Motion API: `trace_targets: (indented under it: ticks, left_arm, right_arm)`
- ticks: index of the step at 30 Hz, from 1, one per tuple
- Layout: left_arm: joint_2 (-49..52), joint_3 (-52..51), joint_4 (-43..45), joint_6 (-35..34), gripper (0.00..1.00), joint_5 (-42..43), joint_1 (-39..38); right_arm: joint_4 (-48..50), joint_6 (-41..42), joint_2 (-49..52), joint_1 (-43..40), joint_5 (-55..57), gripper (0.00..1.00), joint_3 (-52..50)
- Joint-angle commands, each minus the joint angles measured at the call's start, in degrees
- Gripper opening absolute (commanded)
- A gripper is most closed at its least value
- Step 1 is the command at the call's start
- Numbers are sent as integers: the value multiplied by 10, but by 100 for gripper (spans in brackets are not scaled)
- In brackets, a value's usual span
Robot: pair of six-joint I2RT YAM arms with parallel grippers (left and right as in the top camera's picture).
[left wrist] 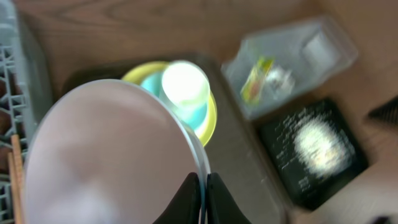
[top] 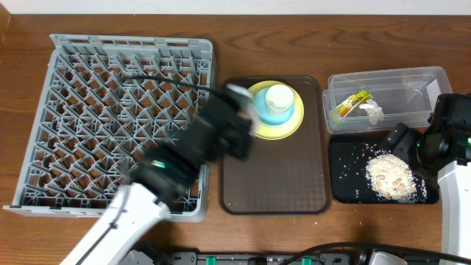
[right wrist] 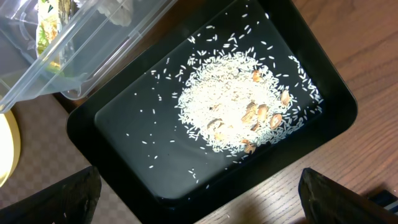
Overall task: Sort waste into correct bins and load items into the dishwasher
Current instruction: 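Lift the pink bowl and carry it left over the rack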
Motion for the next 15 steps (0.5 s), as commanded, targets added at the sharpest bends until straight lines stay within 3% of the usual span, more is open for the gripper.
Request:
trace_targets:
  ticks: [1, 5, 6, 7, 11, 12, 15]
  left_arm:
    - [11, 14, 29, -43, 8, 281, 171]
    - [86, 14, 169, -161, 7, 522, 327]
    - [139, 14, 287, -261, 7, 607, 372]
    - [172, 14, 364, -333, 7, 641, 391]
    - [300, 14, 664, -618, 7, 704, 429]
    - [353, 15, 768, -722, 8, 712, 436]
    - [428, 15, 852, -787, 8, 714, 444]
  right_arm:
    - [-1, 2, -5, -8, 2, 99, 9]
    - [-1, 2, -5, -8, 2, 99, 9]
    - [-1, 2, -5, -8, 2, 99, 9]
    - [-1, 2, -5, -8, 2, 99, 9]
    - [-1, 2, -5, -8, 2, 99, 9]
    - [-1, 2, -5, -8, 2, 99, 9]
    - [-1, 2, -5, -8, 2, 99, 9]
